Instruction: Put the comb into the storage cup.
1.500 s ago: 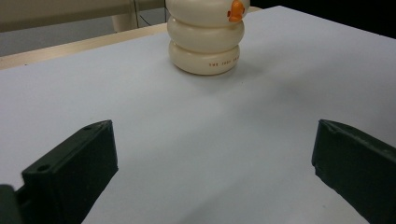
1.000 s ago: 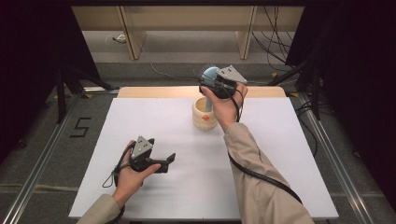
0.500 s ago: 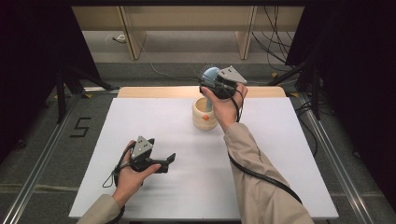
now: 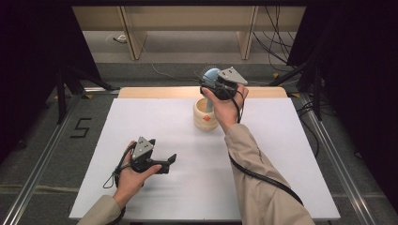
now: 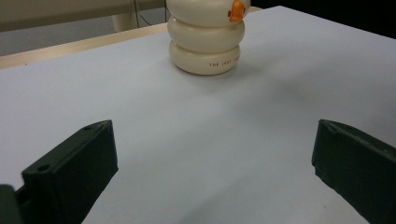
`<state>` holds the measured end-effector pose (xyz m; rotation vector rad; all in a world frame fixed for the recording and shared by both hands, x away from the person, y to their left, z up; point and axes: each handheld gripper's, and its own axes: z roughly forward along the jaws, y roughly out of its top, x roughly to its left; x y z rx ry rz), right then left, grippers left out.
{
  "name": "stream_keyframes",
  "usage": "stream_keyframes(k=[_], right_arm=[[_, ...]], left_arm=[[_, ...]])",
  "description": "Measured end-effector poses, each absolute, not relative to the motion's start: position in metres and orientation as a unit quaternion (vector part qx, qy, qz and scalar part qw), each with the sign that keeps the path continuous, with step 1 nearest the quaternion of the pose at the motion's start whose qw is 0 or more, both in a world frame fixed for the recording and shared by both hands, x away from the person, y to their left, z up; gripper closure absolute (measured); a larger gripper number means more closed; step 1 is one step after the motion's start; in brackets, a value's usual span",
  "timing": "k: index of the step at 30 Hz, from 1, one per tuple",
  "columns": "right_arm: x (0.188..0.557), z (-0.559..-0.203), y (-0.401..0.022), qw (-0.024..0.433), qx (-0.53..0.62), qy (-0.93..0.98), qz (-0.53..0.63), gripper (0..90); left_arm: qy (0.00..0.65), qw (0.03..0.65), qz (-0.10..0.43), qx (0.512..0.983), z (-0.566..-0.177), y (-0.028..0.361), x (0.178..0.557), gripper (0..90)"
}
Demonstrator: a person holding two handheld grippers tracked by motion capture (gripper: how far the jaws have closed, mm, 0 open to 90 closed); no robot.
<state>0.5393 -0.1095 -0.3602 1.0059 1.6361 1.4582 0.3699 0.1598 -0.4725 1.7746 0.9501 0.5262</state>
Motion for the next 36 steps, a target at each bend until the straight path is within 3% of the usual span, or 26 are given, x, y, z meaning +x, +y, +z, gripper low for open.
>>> stream_keyframes(k=[36], right_arm=[[0.5408, -0.3698, -0.1089, 0.354, 0.392, 0.639, 0.559, 20.3]], left_arm=[[0.394, 0.506, 0.218, 0.735, -0.4727, 0.1599, 0.3699, 0.0]])
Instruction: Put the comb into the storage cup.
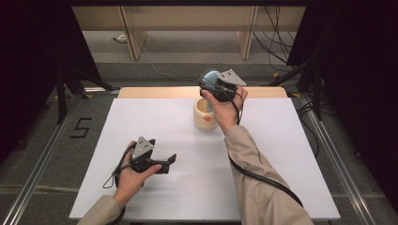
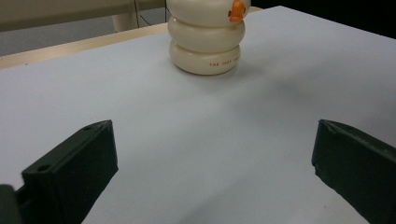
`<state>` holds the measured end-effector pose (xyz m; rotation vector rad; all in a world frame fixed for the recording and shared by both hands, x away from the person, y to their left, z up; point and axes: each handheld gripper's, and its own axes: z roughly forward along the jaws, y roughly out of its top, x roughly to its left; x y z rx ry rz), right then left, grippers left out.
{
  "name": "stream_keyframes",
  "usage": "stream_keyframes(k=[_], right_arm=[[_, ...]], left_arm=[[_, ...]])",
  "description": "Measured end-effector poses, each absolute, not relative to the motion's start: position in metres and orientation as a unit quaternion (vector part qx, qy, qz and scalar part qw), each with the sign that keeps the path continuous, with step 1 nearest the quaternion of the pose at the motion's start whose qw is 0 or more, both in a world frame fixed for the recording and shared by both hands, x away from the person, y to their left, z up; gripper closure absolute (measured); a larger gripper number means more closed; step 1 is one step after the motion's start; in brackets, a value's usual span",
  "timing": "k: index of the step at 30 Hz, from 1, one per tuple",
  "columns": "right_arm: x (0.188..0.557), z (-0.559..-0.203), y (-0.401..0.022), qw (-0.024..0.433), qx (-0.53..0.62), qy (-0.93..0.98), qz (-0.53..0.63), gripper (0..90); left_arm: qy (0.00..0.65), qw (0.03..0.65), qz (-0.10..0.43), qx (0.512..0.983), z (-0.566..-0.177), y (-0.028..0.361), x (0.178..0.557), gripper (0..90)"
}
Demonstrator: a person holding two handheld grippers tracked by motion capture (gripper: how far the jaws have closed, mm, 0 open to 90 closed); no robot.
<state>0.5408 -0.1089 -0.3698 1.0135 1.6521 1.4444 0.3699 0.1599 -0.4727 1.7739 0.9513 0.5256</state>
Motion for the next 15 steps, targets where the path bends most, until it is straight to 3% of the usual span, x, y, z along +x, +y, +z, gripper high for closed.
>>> stream_keyframes(k=[15], right_arm=[[0.5419, -0.3737, -0.1080, 0.353, 0.393, 0.642, 0.556, 20.3]], left_arm=[[0.394, 0.507, 0.218, 0.735, -0.4727, 0.1597, 0.3699, 0.0]])
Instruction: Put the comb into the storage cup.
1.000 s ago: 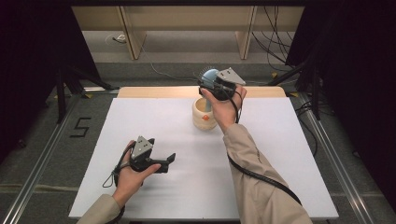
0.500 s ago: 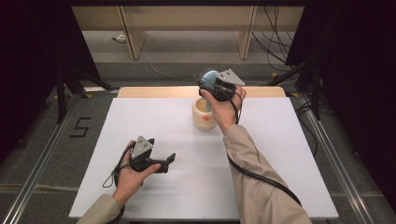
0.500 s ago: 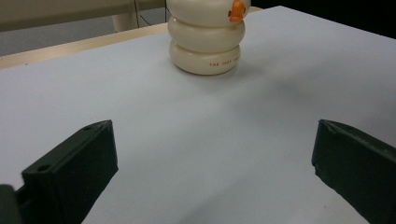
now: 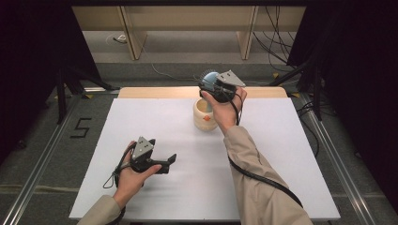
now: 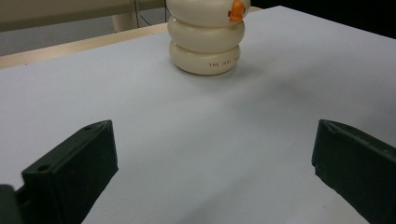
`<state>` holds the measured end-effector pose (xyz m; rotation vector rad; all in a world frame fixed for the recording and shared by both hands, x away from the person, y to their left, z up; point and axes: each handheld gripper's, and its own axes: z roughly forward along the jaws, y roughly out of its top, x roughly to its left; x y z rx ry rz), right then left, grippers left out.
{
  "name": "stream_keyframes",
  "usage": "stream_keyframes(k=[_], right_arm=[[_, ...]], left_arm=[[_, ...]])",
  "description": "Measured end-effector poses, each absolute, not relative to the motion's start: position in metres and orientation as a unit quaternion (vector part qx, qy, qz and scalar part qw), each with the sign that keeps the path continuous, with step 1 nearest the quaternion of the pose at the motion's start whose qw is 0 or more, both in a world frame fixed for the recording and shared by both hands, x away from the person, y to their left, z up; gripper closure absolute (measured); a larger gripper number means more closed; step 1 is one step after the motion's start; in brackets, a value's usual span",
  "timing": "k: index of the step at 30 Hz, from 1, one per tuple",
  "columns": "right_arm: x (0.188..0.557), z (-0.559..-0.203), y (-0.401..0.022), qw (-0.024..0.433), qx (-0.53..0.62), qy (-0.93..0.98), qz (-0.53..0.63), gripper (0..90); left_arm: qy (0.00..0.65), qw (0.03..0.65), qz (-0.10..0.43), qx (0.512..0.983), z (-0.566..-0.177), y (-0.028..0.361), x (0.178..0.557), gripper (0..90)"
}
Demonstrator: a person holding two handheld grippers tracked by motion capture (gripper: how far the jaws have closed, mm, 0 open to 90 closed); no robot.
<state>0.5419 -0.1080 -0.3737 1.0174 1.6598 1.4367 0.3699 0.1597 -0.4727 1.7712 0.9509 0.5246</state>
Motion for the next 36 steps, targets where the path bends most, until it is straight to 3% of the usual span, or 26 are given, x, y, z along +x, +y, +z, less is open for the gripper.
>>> stream_keyframes(k=[36], right_arm=[[0.542, -0.385, -0.107, 0.348, 0.400, 0.645, 0.551, 20.2]], left_arm=[[0.395, 0.506, 0.218, 0.735, -0.473, 0.159, 0.370, 0.0]])
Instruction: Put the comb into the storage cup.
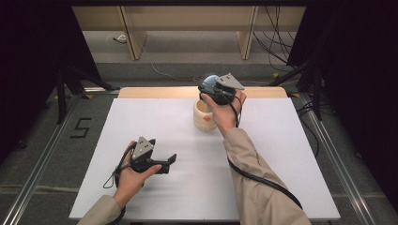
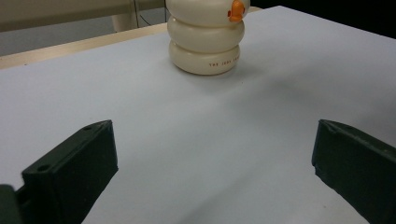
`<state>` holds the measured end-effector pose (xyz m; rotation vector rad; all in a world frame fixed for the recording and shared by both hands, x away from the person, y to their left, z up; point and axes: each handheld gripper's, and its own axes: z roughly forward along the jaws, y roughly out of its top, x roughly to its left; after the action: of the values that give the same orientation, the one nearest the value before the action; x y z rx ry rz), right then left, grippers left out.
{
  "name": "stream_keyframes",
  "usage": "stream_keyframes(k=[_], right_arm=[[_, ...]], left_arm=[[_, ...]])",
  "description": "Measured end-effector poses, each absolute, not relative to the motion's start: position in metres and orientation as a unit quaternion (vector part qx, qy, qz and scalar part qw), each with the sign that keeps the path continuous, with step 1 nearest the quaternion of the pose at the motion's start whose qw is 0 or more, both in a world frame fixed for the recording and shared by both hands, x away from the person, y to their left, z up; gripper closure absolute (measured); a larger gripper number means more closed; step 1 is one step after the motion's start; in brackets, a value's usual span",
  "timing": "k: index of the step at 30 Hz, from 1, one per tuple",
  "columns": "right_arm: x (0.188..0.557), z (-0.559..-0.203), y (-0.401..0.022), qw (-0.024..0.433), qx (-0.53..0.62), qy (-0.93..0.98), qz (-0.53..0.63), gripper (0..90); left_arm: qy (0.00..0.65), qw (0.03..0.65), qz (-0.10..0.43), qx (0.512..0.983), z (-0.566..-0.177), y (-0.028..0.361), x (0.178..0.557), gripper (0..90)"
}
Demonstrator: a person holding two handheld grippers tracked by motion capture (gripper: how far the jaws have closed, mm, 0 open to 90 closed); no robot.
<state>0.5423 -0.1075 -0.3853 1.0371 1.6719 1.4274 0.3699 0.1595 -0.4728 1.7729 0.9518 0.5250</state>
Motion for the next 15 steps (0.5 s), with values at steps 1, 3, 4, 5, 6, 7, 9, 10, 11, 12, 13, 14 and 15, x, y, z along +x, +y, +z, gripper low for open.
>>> stream_keyframes(k=[1, 3, 4, 5, 6, 7, 9, 10, 11, 12, 13, 14, 15], right_arm=[[0.5422, -0.3855, -0.1075, 0.347, 0.401, 0.646, 0.549, 20.2], [0.5427, -0.3865, -0.1073, 0.348, 0.400, 0.645, 0.550, 20.2], [0.5428, -0.3871, -0.1071, 0.347, 0.401, 0.645, 0.551, 20.2], [0.5431, -0.3876, -0.1073, 0.347, 0.400, 0.646, 0.550, 20.2], [0.5430, -0.3879, -0.1072, 0.347, 0.400, 0.645, 0.550, 20.2], [0.5431, -0.3878, -0.1073, 0.347, 0.400, 0.645, 0.550, 20.3], [0.5430, -0.3878, -0.1073, 0.347, 0.401, 0.645, 0.550, 20.2], [0.5429, -0.3880, -0.1075, 0.347, 0.400, 0.646, 0.550, 20.2], [0.5428, -0.3881, -0.1076, 0.348, 0.400, 0.645, 0.550, 20.2], [0.5425, -0.3882, -0.1076, 0.348, 0.400, 0.645, 0.551, 20.2], [0.5423, -0.3884, -0.1077, 0.348, 0.399, 0.646, 0.551, 20.2], [0.5420, -0.3883, -0.1076, 0.347, 0.398, 0.646, 0.551, 20.2], [0.5419, -0.3883, -0.1076, 0.347, 0.398, 0.647, 0.550, 20.1]], left_arm=[[0.395, 0.507, 0.218, 0.735, -0.4728, 0.1595, 0.3699, 0.0], [0.395, 0.506, 0.218, 0.735, -0.4728, 0.1596, 0.3699, 0.0], [0.395, 0.506, 0.218, 0.735, -0.4728, 0.1596, 0.3699, 0.0], [0.395, 0.507, 0.217, 0.735, -0.4728, 0.1595, 0.3699, 0.0], [0.395, 0.507, 0.218, 0.735, -0.4727, 0.1595, 0.3699, 0.0], [0.394, 0.507, 0.218, 0.735, -0.4727, 0.1595, 0.3700, 0.0], [0.395, 0.507, 0.218, 0.735, -0.4728, 0.1594, 0.3700, 0.0], [0.395, 0.507, 0.217, 0.735, -0.4729, 0.1593, 0.3699, 0.0], [0.394, 0.506, 0.217, 0.736, -0.4729, 0.1593, 0.3699, 0.0], [0.395, 0.507, 0.217, 0.735, -0.4730, 0.1591, 0.3699, 0.0], [0.395, 0.506, 0.217, 0.735, -0.4730, 0.1590, 0.3699, 0.0], [0.394, 0.506, 0.217, 0.736, -0.4730, 0.1590, 0.3700, 0.0], [0.394, 0.506, 0.217, 0.736, -0.4730, 0.1588, 0.3699, 0.0]])
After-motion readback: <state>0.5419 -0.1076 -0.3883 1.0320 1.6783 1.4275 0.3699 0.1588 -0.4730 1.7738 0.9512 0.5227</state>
